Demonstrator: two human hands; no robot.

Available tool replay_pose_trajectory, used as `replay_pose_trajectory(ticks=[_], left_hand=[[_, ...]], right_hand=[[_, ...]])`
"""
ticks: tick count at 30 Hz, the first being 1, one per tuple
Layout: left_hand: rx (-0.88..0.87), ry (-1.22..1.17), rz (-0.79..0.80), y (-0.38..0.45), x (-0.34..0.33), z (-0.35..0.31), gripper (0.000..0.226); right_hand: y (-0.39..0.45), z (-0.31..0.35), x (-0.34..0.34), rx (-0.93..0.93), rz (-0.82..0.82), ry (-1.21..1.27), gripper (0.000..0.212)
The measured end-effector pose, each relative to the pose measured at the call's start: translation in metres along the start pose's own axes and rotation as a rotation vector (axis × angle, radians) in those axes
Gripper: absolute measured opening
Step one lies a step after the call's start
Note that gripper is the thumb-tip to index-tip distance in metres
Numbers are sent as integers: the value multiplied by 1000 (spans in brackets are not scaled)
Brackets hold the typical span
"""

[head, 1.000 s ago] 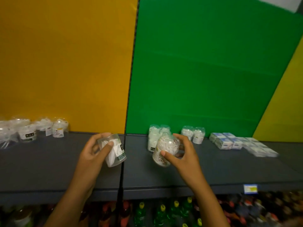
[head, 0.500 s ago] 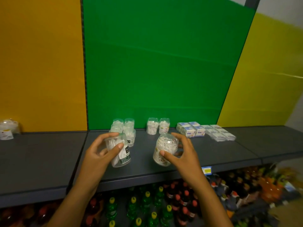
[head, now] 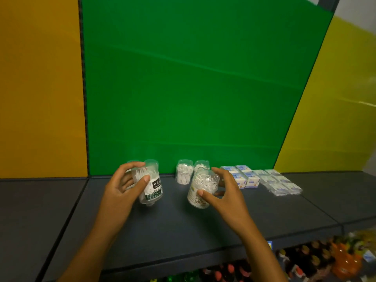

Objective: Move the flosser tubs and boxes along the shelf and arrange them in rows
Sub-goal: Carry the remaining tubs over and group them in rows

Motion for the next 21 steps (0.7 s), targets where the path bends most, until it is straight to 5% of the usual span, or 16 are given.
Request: replay_pose_trajectory(ticks=[21], left_hand=[[-4,182,-76,75,-42,47,28]], right_hand=[[113,-110,-58,-56,229,18,60]])
Point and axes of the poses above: each hand's wrist, its own y-axis towards the middle knuckle, its own x-axis out of the back of the hand, z = x × y, the point moved 6 cm from there along y, towards the middle knuckle, and after that the axes turned 1 degree about -x, right-handed, at the moved point
